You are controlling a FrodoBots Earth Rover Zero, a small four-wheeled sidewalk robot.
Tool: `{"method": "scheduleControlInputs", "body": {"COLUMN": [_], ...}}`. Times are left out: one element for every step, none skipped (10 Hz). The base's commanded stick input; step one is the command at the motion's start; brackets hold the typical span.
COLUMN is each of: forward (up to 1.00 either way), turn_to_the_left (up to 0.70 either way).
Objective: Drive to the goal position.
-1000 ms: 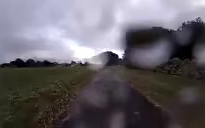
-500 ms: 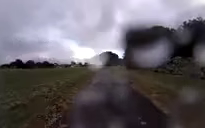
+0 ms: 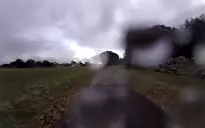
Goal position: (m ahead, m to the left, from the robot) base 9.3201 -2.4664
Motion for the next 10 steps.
{"method": "scheduleControlInputs", "body": {"forward": [0.70, 0.70, 0.70, 0.70, 0.70, 0.70, 0.70, 0.70, 0.70, 0.70], "turn_to_the_left": [0.00, 0.00, 0.00, 0.00, 0.00, 0.00, 0.00, 0.00, 0.00, 0.00]}}
